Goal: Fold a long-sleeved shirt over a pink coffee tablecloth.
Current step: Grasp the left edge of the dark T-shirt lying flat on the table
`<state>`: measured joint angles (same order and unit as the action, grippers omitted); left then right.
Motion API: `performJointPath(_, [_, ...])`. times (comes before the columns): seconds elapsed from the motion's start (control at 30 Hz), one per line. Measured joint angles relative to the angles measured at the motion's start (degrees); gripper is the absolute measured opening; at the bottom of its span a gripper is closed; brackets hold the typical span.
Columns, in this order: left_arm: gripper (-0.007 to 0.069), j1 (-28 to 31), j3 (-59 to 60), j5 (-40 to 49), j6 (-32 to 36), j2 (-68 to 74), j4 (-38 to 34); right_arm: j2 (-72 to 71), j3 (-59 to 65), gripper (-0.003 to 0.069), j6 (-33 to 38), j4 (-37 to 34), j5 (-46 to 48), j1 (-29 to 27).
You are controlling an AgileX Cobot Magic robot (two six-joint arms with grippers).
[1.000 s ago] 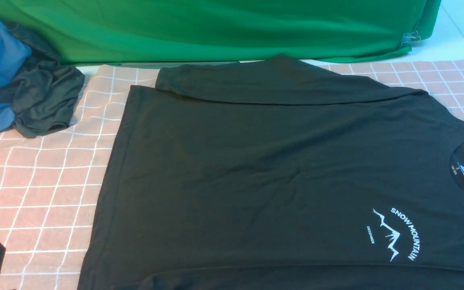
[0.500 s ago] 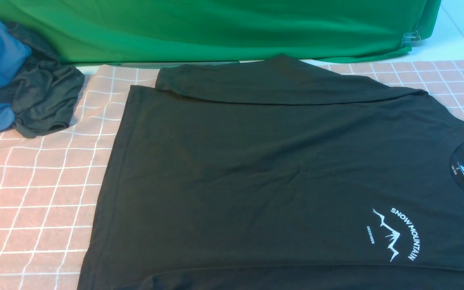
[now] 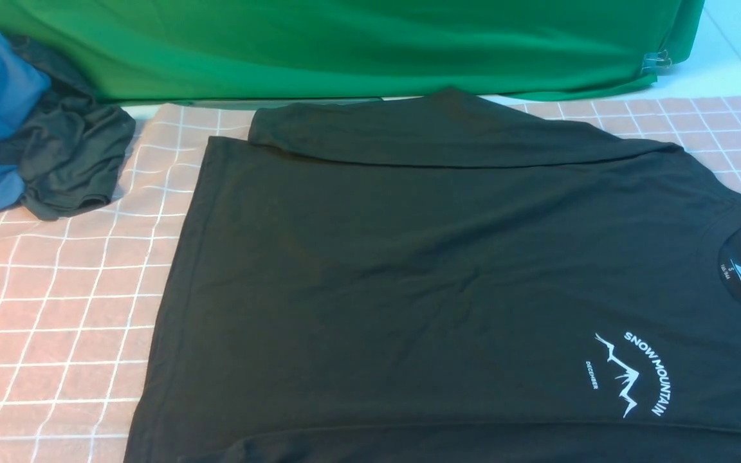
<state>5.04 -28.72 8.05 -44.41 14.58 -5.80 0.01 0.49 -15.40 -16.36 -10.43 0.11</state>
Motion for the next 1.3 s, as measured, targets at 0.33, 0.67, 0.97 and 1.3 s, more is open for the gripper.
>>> performJointPath(0.33, [0.0024, -0.65, -16.6, 42.98, 37.04, 40.36, -12.92, -0.01, -2.47, 0.0211, -2.39, -0.45, 4.89, 0.22])
performJointPath(0.67, [0.0012, -23.46, -7.44, 41.43, 25.49, 51.54, -4.73, 24.53, -34.04, 0.0037, 17.26, 0.62, 39.35, 2.52])
performJointPath(0.97, [0.0078, -30.86, -5.45, 35.42, 14.43, 54.58, 7.91, 42.57, -41.93, 0.0037, 28.97, -2.11, 53.04, 2.52])
performJointPath(1.3, [0.0475, -30.92, -1.75, 26.14, 14.01, 61.53, 11.21, 43.0, -41.93, 0.0037, 30.62, -4.54, 53.04, 2.52])
